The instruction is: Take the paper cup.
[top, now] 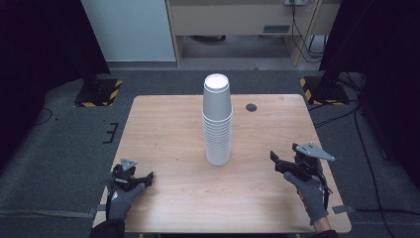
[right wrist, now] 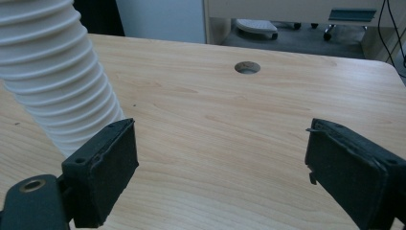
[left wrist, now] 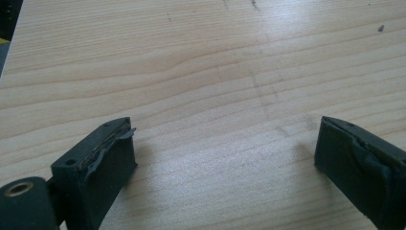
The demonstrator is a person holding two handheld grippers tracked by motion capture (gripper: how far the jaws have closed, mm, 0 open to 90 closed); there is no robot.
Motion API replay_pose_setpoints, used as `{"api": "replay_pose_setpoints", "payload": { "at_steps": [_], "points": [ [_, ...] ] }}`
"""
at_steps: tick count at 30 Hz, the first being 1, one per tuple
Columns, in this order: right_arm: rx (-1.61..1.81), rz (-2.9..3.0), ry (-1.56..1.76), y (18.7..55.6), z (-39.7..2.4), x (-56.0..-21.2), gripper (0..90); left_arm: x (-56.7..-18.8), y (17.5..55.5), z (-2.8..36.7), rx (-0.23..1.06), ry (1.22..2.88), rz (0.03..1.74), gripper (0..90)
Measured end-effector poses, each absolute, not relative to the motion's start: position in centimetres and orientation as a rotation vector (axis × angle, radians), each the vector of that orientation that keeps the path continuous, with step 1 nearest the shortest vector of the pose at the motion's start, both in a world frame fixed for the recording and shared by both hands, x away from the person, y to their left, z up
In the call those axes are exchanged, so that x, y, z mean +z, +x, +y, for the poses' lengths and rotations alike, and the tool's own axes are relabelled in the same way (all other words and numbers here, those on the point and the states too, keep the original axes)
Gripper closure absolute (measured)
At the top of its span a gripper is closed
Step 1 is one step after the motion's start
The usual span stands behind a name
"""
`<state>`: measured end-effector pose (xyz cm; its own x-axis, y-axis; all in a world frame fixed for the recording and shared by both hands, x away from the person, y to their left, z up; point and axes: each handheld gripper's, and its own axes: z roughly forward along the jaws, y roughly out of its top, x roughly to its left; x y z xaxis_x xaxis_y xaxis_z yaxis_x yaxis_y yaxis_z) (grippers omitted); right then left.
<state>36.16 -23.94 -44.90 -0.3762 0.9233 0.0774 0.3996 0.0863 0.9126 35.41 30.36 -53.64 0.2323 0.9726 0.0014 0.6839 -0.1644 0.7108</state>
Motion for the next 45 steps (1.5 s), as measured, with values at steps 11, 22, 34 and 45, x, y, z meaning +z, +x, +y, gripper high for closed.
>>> {"api": "replay_pose_setpoints", "payload": {
  "at_steps": [11,22,34,45],
  "points": [
    [1.321,1.808,1.241,36.0,-22.9,-42.7,10.9,-53.7,35.5,30.3,0.614,1.937,1.501,2.2],
    [1.382,1.777,1.189,36.4,-21.9,-40.0,11.3,-53.7,35.5,30.3,0.614,1.948,1.498,1.0],
    [1.467,1.75,1.111,37.1,-19.4,-36.2,11.7,-53.7,35.6,30.3,0.621,1.942,1.507,1.0],
    [1.535,1.749,1.034,37.8,-16.5,-33.4,11.8,-53.7,35.6,30.3,0.619,1.943,1.51,0.5]
  ]
}}
